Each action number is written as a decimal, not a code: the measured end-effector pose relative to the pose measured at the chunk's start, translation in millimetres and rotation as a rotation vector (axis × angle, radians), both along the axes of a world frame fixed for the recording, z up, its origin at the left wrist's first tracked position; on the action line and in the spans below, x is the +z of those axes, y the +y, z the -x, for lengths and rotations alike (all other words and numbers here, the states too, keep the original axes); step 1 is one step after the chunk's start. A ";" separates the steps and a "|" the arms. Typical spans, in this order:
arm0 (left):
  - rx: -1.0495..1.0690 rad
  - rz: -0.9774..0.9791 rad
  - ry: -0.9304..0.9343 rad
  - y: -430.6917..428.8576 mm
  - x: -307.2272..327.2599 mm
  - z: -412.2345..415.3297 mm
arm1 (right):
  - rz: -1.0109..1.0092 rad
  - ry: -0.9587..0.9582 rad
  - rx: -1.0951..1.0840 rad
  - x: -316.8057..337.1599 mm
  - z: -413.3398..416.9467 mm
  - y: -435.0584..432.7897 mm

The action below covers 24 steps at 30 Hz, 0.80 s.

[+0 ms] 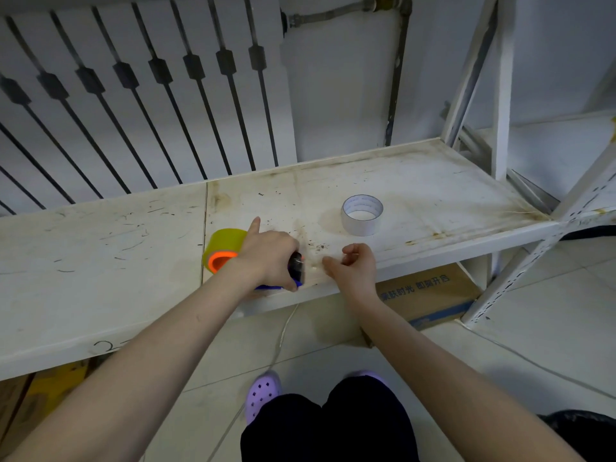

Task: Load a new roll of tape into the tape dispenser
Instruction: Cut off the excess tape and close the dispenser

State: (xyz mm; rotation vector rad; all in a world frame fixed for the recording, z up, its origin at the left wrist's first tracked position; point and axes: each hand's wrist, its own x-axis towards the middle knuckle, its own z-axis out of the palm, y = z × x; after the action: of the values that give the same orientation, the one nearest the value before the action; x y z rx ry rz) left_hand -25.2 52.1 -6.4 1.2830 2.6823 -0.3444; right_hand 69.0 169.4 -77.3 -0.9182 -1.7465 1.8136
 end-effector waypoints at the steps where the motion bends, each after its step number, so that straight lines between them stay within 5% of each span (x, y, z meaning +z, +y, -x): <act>1: 0.000 -0.026 0.003 -1.8 0.2 0.7 | -0.004 0.010 0.002 1.8 -0.7 1.2; 15: 0.109 -0.758 -0.128 -13.6 15.8 -18.9 | -0.326 0.256 0.028 85.0 -23.6 19.1; 24: 0.213 -0.902 -0.172 -6.7 13.2 -18.5 | -0.709 0.215 0.149 136.3 -13.6 1.5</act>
State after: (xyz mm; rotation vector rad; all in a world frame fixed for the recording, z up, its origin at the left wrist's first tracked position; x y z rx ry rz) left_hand -6.7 45.4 6.8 1.0621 2.8381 1.0560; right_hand 82.6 170.8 59.0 -0.2999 -2.1223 1.1527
